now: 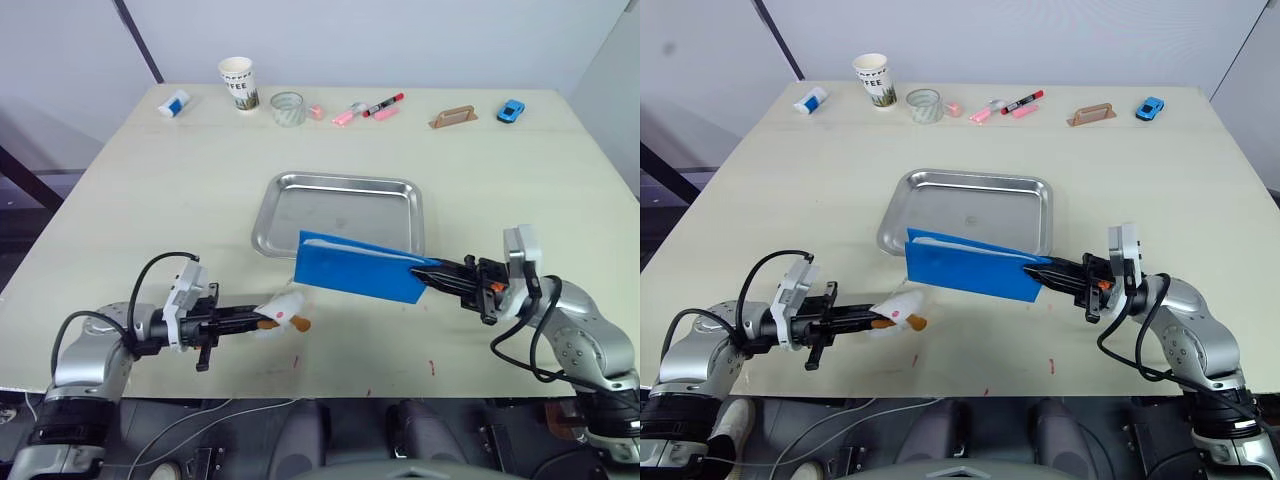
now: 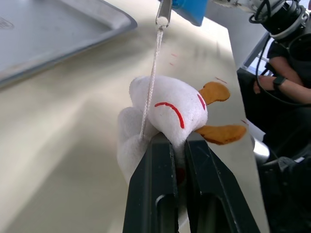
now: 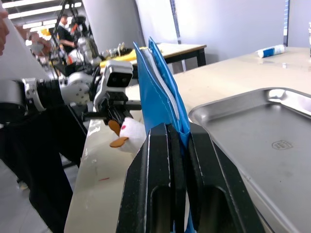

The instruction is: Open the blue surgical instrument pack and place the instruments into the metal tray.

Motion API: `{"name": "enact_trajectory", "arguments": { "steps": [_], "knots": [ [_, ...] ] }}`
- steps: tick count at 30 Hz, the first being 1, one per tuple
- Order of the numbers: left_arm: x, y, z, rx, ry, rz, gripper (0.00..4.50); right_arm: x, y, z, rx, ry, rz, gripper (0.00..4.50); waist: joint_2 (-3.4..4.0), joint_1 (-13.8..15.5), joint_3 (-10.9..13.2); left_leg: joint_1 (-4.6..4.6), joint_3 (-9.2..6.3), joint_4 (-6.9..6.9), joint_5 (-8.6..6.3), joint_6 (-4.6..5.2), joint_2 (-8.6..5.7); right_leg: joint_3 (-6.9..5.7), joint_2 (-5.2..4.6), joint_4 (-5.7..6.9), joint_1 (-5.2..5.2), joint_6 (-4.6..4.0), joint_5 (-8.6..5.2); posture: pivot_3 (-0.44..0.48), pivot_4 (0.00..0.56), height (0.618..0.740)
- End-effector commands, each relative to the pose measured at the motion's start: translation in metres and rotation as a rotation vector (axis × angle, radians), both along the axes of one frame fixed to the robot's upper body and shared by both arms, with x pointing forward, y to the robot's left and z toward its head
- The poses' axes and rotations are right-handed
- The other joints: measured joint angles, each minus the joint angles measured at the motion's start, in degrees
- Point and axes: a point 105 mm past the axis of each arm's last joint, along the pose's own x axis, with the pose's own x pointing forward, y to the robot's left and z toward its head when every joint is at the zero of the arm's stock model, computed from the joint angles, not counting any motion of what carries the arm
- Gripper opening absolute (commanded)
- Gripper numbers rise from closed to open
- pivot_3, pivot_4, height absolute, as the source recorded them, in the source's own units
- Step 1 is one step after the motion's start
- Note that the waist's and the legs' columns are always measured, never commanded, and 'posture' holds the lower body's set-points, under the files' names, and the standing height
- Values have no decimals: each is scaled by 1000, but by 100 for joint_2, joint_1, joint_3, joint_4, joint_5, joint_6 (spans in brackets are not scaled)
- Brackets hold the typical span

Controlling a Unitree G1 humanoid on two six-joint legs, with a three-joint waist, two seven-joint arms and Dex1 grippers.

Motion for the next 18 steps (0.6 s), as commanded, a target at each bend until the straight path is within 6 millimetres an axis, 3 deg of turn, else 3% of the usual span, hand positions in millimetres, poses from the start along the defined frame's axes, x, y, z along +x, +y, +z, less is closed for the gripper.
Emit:
{"name": "enact_trajectory", "arguments": {
  "steps": [1, 6, 13, 14, 16, 18],
  "knots": [
    [-12, 5, 12, -12, 76, -52, 57, -3, 2, 17, -23, -134, 14, 0, 0, -2, 0, 0, 0, 0, 0, 0, 0, 0, 0, 0, 0, 0, 0, 0, 150, 728],
    [-18, 4, 20, -1, 160, -118, 57, -2, 5, -13, -200, -174, 53, 0, 3, 2, 10, 0, -1, -3, 0, 0, 2, 0, 2, 1, -4, -1, -1, 0, 150, 728],
    [-15, 8, 14, 35, 169, -109, 57, -3, 7, -26, -251, -214, 47, 0, 2, -4, 12, -2, 6, -2, 0, 0, 0, 2, 0, 0, -5, -1, -1, 0, 150, 728],
    [-15, 11, 11, 47, 174, -102, 847, -3, 7, -27, -256, -215, 48, 0, 2, -4, 12, -1, 6, -2, 0, 0, 0, 1, 1, 1, -5, -1, -1, 0, 150, 728],
    [-15, 16, 8, 58, 198, -90, 1355, -4, 4, -29, -267, -219, 47, 0, 2, -3, 13, -1, 6, -2, 0, 0, 0, 1, 1, 1, -5, -2, -1, 0, 150, 728],
    [-14, 20, 9, 66, 201, -84, 2313, -4, 3, -29, -267, -220, 46, 0, 1, -3, 13, -1, 7, -2, 0, 0, 0, 2, 0, 1, -5, -1, -1, 0, 150, 728]
  ]
}}
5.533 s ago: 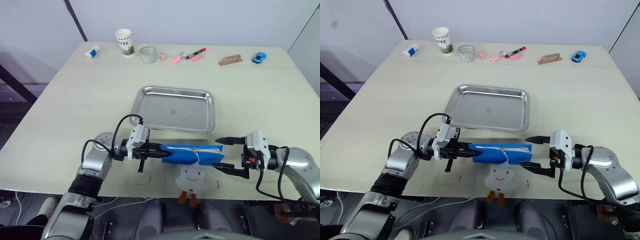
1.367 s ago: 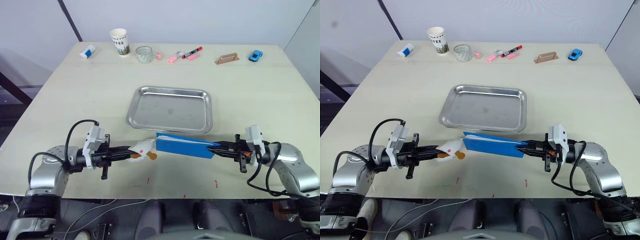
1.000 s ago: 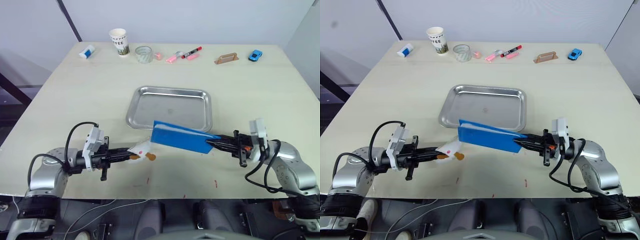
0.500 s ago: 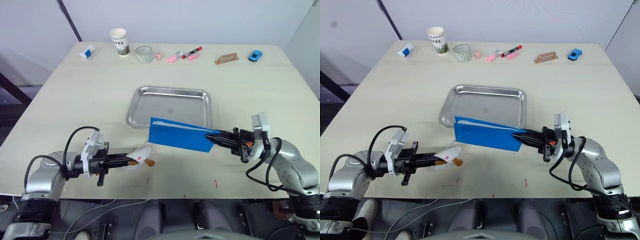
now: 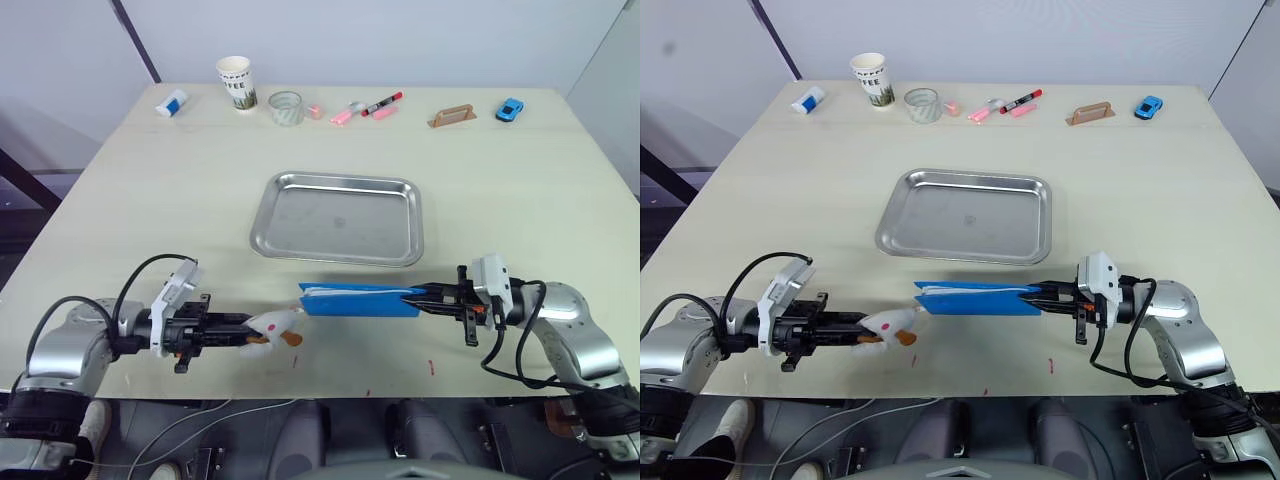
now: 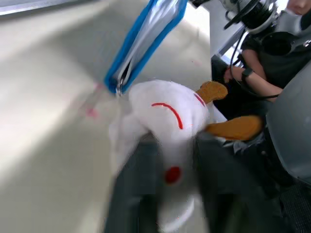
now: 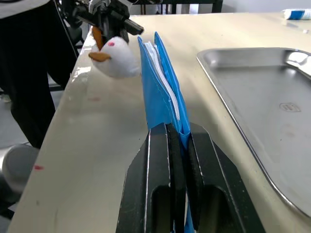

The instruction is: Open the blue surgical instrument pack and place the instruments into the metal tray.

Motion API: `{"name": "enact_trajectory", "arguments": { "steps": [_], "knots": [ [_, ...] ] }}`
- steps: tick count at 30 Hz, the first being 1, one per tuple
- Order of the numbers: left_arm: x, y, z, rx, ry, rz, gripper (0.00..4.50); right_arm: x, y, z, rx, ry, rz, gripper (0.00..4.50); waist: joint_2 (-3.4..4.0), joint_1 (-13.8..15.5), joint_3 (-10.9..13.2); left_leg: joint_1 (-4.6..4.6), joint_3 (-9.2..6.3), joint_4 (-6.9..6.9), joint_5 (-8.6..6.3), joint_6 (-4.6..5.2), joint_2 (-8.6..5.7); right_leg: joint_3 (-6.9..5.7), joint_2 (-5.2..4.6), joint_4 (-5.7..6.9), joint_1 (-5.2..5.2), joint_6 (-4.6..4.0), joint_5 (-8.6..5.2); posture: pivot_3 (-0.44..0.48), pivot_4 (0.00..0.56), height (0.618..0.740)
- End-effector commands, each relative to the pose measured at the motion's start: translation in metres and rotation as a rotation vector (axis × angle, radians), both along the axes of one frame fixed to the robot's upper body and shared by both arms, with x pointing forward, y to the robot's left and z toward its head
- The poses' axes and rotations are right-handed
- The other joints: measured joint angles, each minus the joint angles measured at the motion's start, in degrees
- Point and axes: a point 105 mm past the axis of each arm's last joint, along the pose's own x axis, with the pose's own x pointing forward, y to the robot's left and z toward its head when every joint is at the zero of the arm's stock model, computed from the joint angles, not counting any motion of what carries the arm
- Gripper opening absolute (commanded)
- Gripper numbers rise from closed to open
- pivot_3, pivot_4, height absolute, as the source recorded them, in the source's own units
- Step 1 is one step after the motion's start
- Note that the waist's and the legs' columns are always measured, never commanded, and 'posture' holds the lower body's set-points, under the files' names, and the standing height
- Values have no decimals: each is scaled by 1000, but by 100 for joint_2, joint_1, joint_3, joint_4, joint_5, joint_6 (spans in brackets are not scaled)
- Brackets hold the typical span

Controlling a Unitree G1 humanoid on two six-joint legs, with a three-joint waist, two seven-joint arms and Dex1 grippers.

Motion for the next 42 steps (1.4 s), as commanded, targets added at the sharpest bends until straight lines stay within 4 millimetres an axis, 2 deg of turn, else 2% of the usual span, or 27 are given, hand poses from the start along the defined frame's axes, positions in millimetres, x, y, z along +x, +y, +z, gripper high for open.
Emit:
{"name": "enact_trajectory", "arguments": {
  "steps": [1, 2, 3, 4, 5, 9, 12, 17, 22, 27, 29, 36, 42],
  "knots": [
    [0, 8, 10, 8, -16, -33, 2706, -1, -3, 9, 7, -52, 6, 0, -1, 1, 1, 0, 0, 0, 0, 0, 0, 0, 0, 0, 0, 0, 0, 0, 150, 728],
    [0, 10, 12, 14, -15, -32, 2939, -1, -4, 9, 5, -52, 7, 0, -1, 4, 1, 0, 0, 0, 0, 0, 0, -1, 0, 0, 0, 0, 0, 0, 150, 728],
    [0, 12, 14, 21, -16, -33, 3675, -1, -4, 8, 4, -53, 7, 0, -2, 8, 1, 0, -1, 0, 0, 0, 0, -1, 0, 0, 0, 0, 0, 0, 150, 728],
    [0, 14, 15, 26, -17, -35, 3958, -1, -5, 8, 3, -53, 8, 0, -1, 8, 2, 0, -1, 0, 0, 0, 0, -3, 0, 0, 0, 0, 0, 0, 150, 728],
    [1, 15, 17, 29, -30, -35, 4481, -1, -5, 8, 3, -54, 7, 0, 0, 8, 2, 0, 0, 0, 0, 0, 0, -1, -1, 0, 0, 0, 0, 0, 150, 728],
    [11, 20, 38, 4, -105, -12, 4481, -1, -5, 6, 2, -56, 8, 0, -1, 14, 2, 0, 1, 0, 0, 0, 0, -2, -2, 1, 0, 0, 0, 0, 150, 728],
    [16, 20, 47, 20, -135, -24, 4481, -1, -6, 3, -10, -57, 9, 0, -5, 6, 5, -1, 1, 0, 0, 0, 0, -2, 0, 1, 0, 0, 0, 0, 150, 728],
    [31, -6, 58, -39, -247, -82, 4481, 0, -6, 1, -14, -62, 6, 0, -1, 27, 7, 0, 4, 2, 0, 0, -2, -1, -2, 1, 1, 0, 0, 0, 150, 728],
    [47, -40, 54, -49, -358, -140, 4481, 1, -7, -2, -32, -60, 13, 0, -2, 26, 7, -2, 2, 3, 0, 0, -3, 0, 0, 2, 1, 1, 1, 0, 150, 728],
    [58, -59, 52, -61, -455, -166, 4481, 2, -6, -2, -28, -61, 11, 0, -2, -1, 7, -1, 2, 4, 0, 0, -4, 3, 2, 2, 2, 1, 1, 0, 150, 728],
    [58, -63, 50, -63, -466, -184, 3985, 2, -6, -2, -29, -61, 10, 0, -2, 1, 7, -1, 0, 4, 0, 0, -3, 3, 2, 2, 1, 1, 1, 0, 150, 728],
    [64, -62, 58, -124, -470, -162, 3985, 1, -5, -3, -33, -62, 7, 0, -2, -1, 7, -1, 0, 5, 0, 0, -3, 2, 3, 3, 2, 1, 2, 0, 150, 728],
    [63, -61, 50, -94, -488, -172, 3985, 1, -5, -2, -34, -65, 10, 0, -2, 0, 7, -1, 0, 5, 0, 0, -3, 3, 2, 3, 2, 1, 1, 0, 150, 728]
  ]
}}
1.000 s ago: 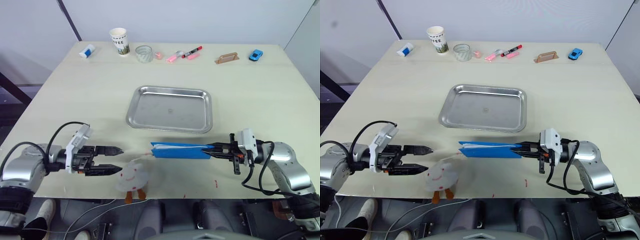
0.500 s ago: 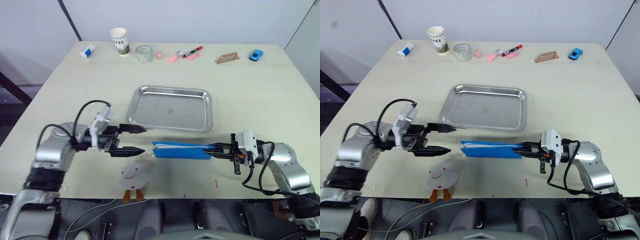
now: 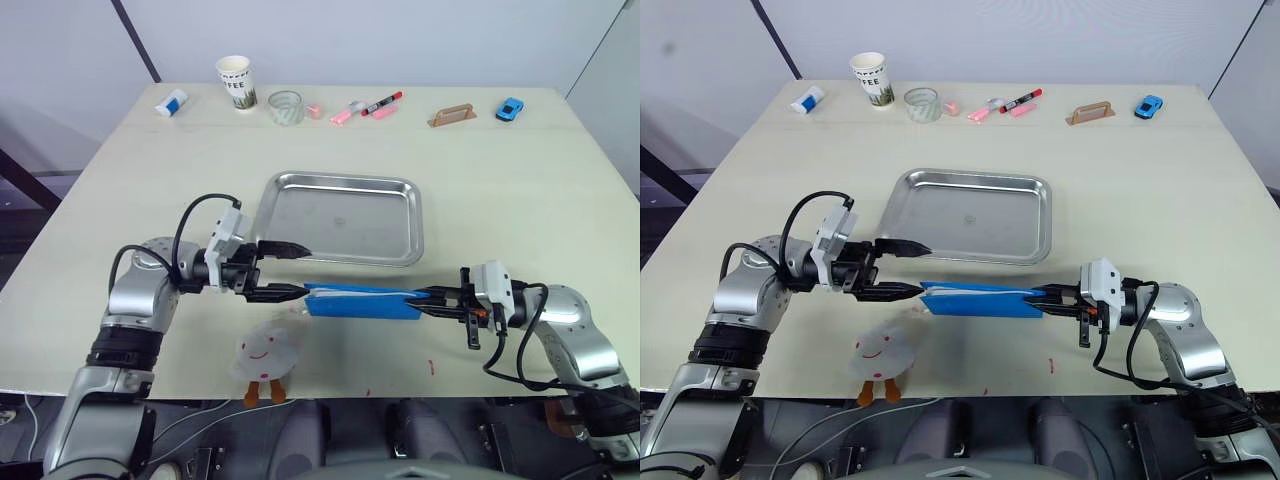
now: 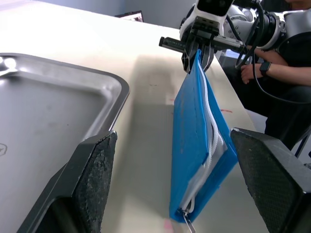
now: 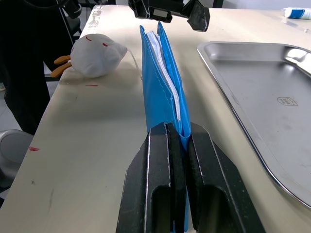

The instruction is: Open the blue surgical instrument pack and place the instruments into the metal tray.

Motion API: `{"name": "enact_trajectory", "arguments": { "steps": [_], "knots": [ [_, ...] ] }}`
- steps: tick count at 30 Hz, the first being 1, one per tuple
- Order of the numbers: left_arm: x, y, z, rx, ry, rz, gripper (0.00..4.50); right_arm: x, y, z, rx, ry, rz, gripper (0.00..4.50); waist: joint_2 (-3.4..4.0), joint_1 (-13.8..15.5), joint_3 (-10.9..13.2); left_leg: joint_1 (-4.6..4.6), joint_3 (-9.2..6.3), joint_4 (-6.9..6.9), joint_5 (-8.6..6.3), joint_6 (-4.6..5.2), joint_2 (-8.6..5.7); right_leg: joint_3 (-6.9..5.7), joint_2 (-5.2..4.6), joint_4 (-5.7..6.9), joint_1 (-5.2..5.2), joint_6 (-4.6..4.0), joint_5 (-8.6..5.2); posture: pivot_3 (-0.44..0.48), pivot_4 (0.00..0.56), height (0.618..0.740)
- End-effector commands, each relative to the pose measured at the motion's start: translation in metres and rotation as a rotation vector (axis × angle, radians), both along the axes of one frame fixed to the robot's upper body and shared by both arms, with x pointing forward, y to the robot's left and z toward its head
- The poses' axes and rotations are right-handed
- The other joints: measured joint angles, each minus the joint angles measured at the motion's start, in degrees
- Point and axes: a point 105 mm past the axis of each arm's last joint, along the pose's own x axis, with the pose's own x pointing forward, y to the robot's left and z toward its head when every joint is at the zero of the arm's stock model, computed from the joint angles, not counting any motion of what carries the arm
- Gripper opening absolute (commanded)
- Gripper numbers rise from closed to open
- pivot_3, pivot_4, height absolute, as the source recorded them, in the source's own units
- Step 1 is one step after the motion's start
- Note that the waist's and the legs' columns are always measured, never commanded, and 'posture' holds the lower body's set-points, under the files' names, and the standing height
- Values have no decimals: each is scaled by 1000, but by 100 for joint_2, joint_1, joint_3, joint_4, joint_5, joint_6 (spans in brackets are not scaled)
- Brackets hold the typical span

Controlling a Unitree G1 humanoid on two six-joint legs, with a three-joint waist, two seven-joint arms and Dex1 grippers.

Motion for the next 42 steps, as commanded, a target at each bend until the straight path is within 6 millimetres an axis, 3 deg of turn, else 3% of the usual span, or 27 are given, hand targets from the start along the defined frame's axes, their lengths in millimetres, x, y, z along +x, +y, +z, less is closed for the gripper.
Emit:
{"name": "enact_trajectory", "arguments": {
  "steps": [1, 13, 19, 23, 32, 35, 38, 41, 42],
  "knots": [
    [-1, 3, 2, 9, -38, -16, 3985, -1, -1, 4, -8, -28, 6, 0, 0, 0, 0, 0, 0, 0, 0, 0, 0, 0, 0, 0, 0, 0, 0, 0, 150, 728],
    [-2, -9, -9, 42, -145, -69, 3985, -1, 1, 3, -9, -25, 12, 0, 0, 1, 0, 0, 0, 0, 0, 0, 0, 0, 0, 0, 0, 0, 0, 0, 150, 728],
    [-3, -10, -8, 16, -129, -84, 1999, -1, 1, 3, -7, -27, 11, 0, 0, 1, 0, 0, 0, 0, 0, 0, 0, 0, 0, 0, 0, 0, 0, 0, 150, 728],
    [-6, -7, -14, 35, -115, -97, 79, 0, 1, 3, -8, -28, 7, 0, 0, 1, 0, 0, 0, 0, 0, 0, 0, 0, 0, 0, 0, 0, 0, 0, 150, 728],
    [-11, -7, -20, 32, -79, -113, 79, 1, -4, 7, 15, 43, -22, 0, 0, 3, 0, 0, 0, 0, 0, 0, 0, 0, -1, 0, 1, 0, 0, 0, 150, 728],
    [-11, -6, -21, 32, -71, -116, 0, -7, -10, 8, -3, 78, 4, 1155, 0, 17, 0, 0, 0, 1, 0, 0, -1, 0, -2, 0, 1, 0, 0, 0, 150, 728],
    [-11, -7, -22, 29, -68, -114, 0, -15, -17, 12, -9, 107, 18, 2587, 0, 31, 0, 0, 0, 2, 0, 0, -2, -1, -3, -2, 2, 1, 0, 0, 150, 728],
    [-9, -7, -22, 19, -68, -105, 0, -17, -24, 21, 12, 84, -8, 3434, 0, 21, -1, 1, 0, 2, 0, 0, -2, -1, -2, 1, 2, 1, 0, 0, 150, 728],
    [-9, -7, -22, 18, -67, -103, 0, -17, -28, 23, 11, 84, -26, 4159, 0, 21, -1, 1, 0, 2, 0, 0, -2, 0, -2, 1, 3, 1, 0, 0, 150, 728]
  ]
}}
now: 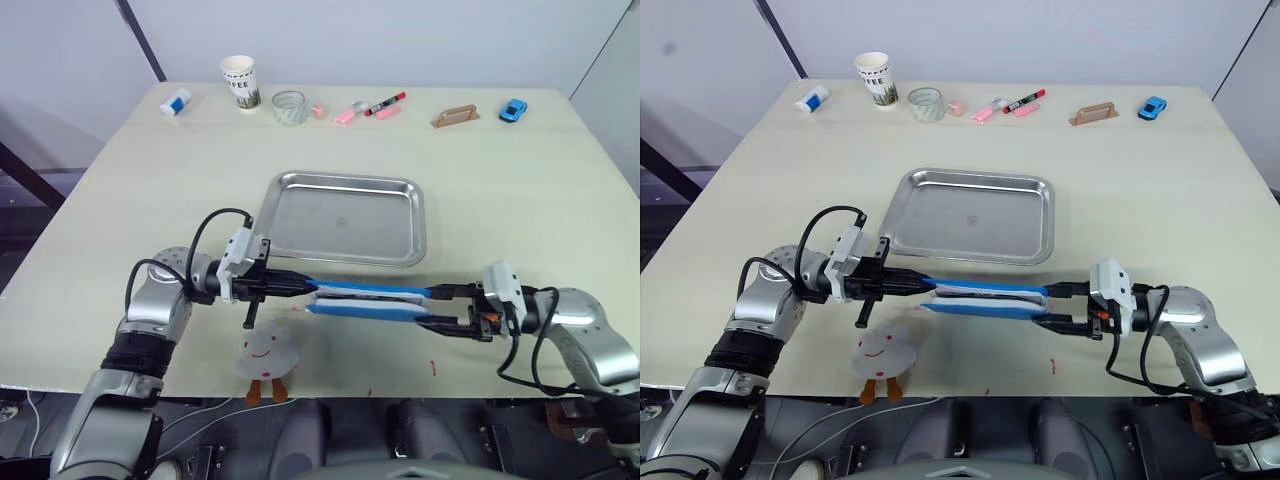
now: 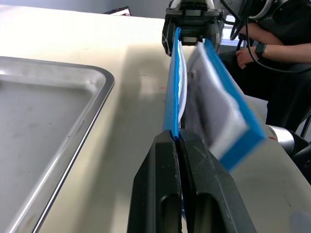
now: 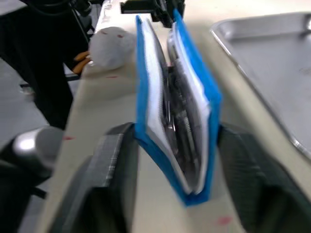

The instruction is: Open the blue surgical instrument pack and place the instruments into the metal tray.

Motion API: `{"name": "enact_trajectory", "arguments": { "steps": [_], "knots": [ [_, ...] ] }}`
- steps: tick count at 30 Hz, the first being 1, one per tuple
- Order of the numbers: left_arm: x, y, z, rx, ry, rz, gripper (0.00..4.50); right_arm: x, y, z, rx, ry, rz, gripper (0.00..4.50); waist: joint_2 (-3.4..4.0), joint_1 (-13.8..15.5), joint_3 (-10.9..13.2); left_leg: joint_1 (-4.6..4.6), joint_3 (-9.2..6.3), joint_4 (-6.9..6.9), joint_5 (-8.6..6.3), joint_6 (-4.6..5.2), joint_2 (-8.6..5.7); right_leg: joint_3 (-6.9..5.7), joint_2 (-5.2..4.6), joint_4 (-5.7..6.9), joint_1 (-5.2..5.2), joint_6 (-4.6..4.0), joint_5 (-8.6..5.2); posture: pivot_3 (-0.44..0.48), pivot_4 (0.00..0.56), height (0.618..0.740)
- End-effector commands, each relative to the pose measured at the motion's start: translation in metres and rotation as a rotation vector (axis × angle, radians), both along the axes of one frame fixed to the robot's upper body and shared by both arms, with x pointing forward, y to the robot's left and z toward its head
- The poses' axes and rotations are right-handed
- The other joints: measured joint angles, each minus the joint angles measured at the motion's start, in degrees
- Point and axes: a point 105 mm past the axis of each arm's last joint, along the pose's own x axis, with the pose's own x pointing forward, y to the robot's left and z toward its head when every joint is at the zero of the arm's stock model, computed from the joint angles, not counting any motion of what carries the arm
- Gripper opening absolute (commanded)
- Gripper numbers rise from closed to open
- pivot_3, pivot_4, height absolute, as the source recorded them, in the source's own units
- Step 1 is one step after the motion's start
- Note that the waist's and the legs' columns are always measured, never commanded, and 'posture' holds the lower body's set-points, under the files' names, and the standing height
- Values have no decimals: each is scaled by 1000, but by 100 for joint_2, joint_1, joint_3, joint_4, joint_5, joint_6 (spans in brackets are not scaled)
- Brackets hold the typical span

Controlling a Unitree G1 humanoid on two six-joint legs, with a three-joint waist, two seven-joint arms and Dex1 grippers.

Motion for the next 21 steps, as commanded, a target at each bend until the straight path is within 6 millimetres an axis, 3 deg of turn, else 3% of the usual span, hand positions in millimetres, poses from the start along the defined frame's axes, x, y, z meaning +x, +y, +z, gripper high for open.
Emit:
{"name": "enact_trajectory", "arguments": {
  "steps": [1, 4, 10, 13, 19, 21],
  "knots": [
    [-4, 2, -1, 5, 7, -38, 0, -4, -9, 23, 40, -19, -23, 4264, 1, 8, 0, 0, 0, 0, 0, 0, 0, 0, 0, 0, 0, 0, 0, 0, 150, 728],
    [-4, 2, -2, 7, 9, -36, 0, -9, -12, 37, 118, 62, -46, 4444, 1, 18, 0, -2, -3, 0, 0, 0, -1, -3, -2, -2, 1, 0, 0, 0, 150, 728],
    [-1, 1, -2, 12, 10, -33, 0, -15, 3, 60, 224, 78, -13, 4444, 2, -8, 0, 1, -6, 0, 0, 0, 0, -4, 1, -1, 4, 0, 0, 0, 150, 728],
    [0, 1, -3, 17, 15, -33, 0, -18, 12, 56, 214, 98, 11, 3742, 1, -4, 0, -2, -6, 0, 0, 0, -1, -4, -1, -4, 4, 1, 0, 0, 150, 728],
    [1, 0, -5, 25, 28, -28, 0, -21, 30, 23, 110, 126, 32, 632, 1, -9, -1, -1, -6, 1, 0, 0, -1, -5, 0, -3, 4, 1, 0, 0, 150, 728],
    [1, -1, -6, 28, 30, -24, 0, -21, 32, 11, 72, 133, 30, 58, 0, -5, -1, -1, -6, 1, 0, 0, -2, -4, -1, -3, 4, 1, 0, 0, 150, 728]
  ]
}}
